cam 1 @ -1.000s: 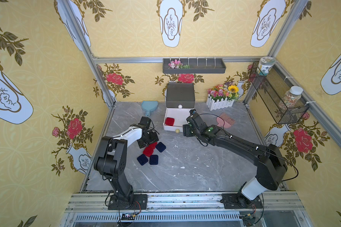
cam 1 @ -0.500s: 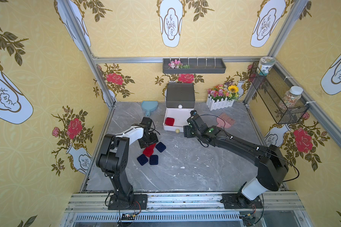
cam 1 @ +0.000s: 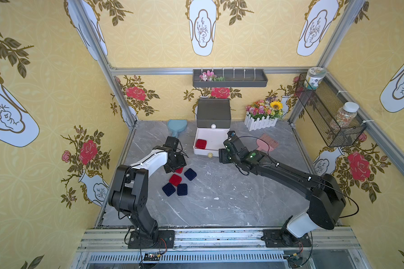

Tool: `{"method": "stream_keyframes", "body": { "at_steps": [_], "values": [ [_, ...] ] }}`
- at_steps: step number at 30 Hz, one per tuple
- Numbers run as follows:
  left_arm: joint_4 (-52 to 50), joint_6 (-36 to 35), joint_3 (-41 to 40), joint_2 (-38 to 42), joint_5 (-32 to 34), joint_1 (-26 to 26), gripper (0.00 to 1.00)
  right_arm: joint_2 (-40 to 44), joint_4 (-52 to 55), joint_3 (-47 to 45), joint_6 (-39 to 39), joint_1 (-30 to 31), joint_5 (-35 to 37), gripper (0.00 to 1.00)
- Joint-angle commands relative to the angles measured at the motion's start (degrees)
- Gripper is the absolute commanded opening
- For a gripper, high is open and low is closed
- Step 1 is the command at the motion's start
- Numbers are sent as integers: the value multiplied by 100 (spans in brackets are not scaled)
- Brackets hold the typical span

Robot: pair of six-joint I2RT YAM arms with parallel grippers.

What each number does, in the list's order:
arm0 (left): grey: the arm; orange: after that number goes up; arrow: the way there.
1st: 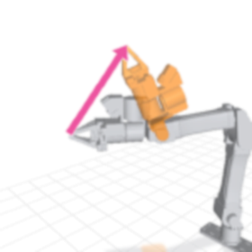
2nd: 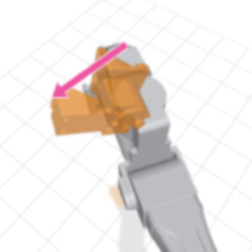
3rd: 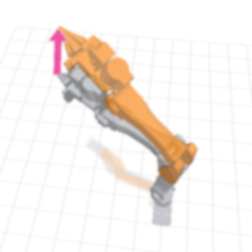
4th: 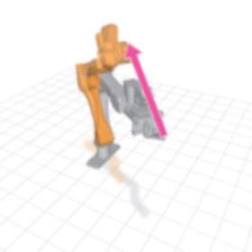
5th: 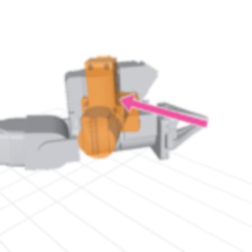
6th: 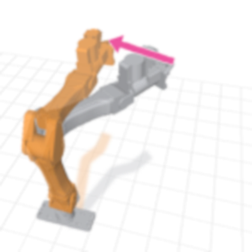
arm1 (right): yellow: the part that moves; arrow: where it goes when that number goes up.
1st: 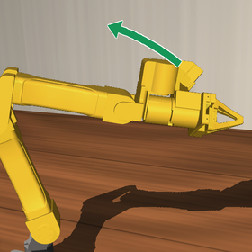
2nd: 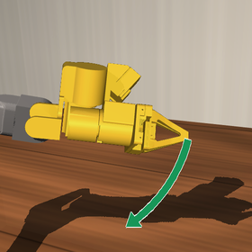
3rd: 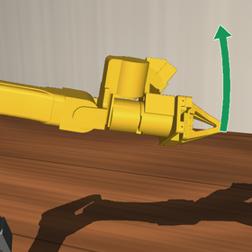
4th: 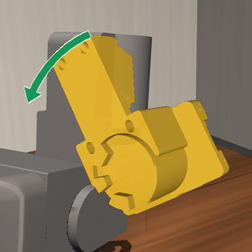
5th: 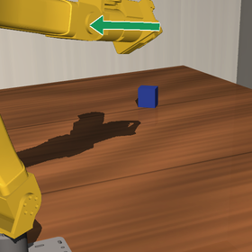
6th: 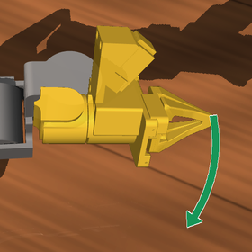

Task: Place the brooch boxes into the drawer by color
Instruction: Pick up the brooch box from the center of the board, then place the brooch box in the drawer.

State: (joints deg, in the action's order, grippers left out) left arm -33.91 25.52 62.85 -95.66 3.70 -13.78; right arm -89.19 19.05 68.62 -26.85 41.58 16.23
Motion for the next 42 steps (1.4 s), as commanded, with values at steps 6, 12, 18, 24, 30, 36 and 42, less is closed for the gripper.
{"method": "stream_keyframes", "body": {
  "at_steps": [6, 12, 18, 24, 30, 36, 42],
  "values": [
    [-168, 107, 131, 807, -520, 0, 73, 525, -1251, -666, -243, -12, -1069, 76],
    [-133, 316, 248, 1476, -1130, -100, 73, 512, -1858, -794, -271, 334, -1671, 76],
    [-151, 519, 437, 1845, -1357, -381, 73, 12, -3180, -746, -787, 670, -2311, 76],
    [-182, 572, 526, 1961, -1439, -466, 73, -505, -4076, -620, -1216, 773, -2603, 71],
    [-168, 606, 518, 1990, -1449, -492, 73, -806, -4602, -564, -1469, 864, -2616, 66],
    [-162, 629, 492, 1981, -1434, -504, 73, -975, -4711, -425, -1524, 920, -2590, 63],
    [-116, 637, 441, 2005, -1416, -530, 74, -1182, -4901, -365, -1673, 918, -2613, 48]
  ]
}}
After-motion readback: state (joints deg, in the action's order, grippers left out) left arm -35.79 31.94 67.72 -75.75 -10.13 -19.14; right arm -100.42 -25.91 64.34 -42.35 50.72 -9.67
